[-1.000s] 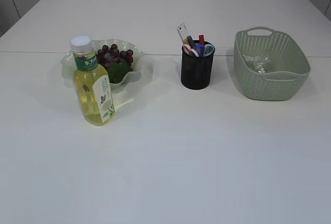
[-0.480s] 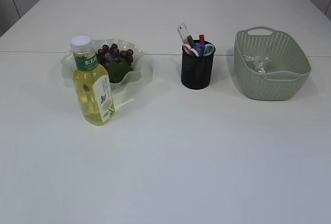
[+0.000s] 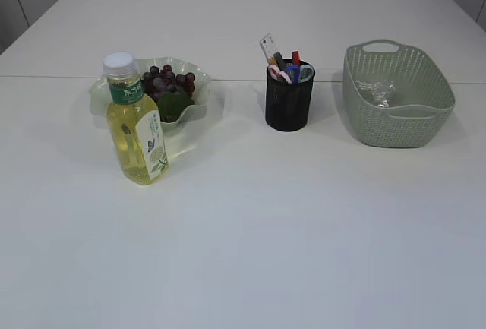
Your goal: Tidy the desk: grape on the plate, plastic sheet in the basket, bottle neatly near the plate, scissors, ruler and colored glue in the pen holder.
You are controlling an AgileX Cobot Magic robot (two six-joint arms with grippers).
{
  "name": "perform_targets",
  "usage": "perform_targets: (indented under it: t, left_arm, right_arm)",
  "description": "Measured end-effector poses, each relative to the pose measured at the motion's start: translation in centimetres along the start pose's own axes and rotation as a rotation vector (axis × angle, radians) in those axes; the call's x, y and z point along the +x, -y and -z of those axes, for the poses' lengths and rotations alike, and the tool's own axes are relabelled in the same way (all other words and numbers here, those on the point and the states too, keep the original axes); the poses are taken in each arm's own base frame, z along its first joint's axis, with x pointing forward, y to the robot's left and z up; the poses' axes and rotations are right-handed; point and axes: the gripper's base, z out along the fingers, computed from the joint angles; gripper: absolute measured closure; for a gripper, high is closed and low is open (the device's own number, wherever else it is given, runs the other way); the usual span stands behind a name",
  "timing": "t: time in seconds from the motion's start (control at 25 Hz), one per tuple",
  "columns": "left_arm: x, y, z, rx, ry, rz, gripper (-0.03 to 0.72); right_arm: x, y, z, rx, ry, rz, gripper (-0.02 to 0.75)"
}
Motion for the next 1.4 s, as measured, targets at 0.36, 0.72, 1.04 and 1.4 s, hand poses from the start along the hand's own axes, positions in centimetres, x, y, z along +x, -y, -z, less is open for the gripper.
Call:
perform_targets:
  t: [0.36,0.72,1.04,1.4]
  left_arm:
    - [-0.01,0.04,-0.04,-0.046,0.008,0.025,0.19]
    - [-0.03,0.09,-0.07,-0.094,0.017,0.052,0.198]
    - [-0.03,0.09,-0.07,-0.094,0.017,0.052,0.2]
    - [-0.04,-0.25,-0.04,-0.133,0.015,-0.012,0.202]
  right_arm:
    - [0.01,-0.12,0.02,0.037,-0.002,-0.028,0.289]
    - [0.02,-0.19,0.0,0.074,-0.004,-0.052,0.289]
    - [0.02,-0.19,0.0,0.074,-0.004,-0.052,0.289]
    - [0.0,-0.19,0.0,0.074,-0.002,-0.052,0.289]
